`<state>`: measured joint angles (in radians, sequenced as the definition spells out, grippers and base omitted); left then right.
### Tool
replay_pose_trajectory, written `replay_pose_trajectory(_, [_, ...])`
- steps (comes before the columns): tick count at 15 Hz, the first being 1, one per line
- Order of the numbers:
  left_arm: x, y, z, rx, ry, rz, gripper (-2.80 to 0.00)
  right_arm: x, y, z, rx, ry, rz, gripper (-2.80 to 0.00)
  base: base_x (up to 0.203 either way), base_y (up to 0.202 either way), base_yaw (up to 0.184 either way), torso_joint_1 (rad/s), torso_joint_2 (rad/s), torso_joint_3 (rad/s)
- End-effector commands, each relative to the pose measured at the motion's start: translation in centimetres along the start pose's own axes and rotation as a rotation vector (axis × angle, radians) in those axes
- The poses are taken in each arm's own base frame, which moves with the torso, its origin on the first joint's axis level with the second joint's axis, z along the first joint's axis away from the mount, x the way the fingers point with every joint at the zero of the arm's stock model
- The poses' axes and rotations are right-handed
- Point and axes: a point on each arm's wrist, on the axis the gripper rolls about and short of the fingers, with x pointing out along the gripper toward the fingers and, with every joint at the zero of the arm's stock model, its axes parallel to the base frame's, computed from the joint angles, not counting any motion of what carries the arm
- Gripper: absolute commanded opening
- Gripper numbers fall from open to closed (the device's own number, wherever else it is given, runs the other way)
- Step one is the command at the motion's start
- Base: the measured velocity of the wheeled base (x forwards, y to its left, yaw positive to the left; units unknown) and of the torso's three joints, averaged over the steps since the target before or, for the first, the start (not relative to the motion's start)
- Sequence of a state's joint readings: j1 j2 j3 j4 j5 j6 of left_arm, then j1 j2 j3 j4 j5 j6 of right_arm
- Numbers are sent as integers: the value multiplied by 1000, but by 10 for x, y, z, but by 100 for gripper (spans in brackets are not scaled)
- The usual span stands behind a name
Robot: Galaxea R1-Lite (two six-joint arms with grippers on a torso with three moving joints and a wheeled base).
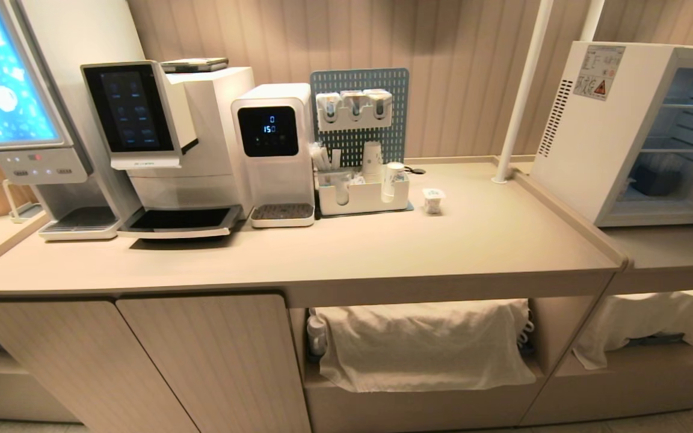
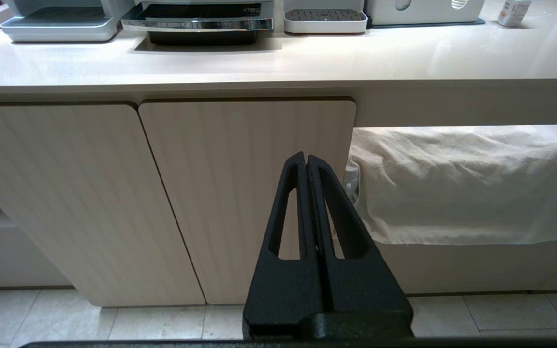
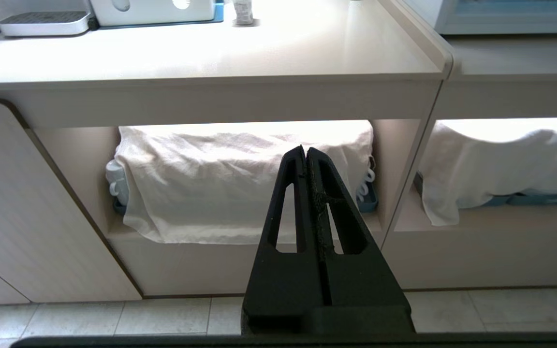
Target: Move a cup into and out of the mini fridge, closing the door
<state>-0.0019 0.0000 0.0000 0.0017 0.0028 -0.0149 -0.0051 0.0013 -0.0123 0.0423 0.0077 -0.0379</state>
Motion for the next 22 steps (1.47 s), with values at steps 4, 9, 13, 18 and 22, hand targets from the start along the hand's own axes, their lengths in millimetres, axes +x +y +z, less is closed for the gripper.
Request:
replay_pose_trajectory(4, [0, 0, 0, 0, 3, 1, -280, 0, 0, 0, 0, 1, -1, -280, 0, 0, 0, 0, 0, 0])
replay_pose_trajectory(9, [0, 0, 0, 0, 3, 1, -280, 0, 0, 0, 0, 1, -1, -280, 0, 0, 0, 0, 0, 0])
replay_pose_trajectory(13, [0, 0, 0, 0, 3, 1, -280, 0, 0, 0, 0, 3, -1, -280, 0, 0, 0, 0, 0, 0])
replay_pose_trajectory(18, [0, 0, 0, 0, 3, 1, -280, 0, 0, 0, 0, 3, -1, -280, 38, 0, 0, 0, -2, 1])
replay_pose_trajectory(22, [0, 0, 0, 0, 3, 1, -280, 0, 0, 0, 0, 3, -1, -280, 193, -1, 0, 5, 5, 0])
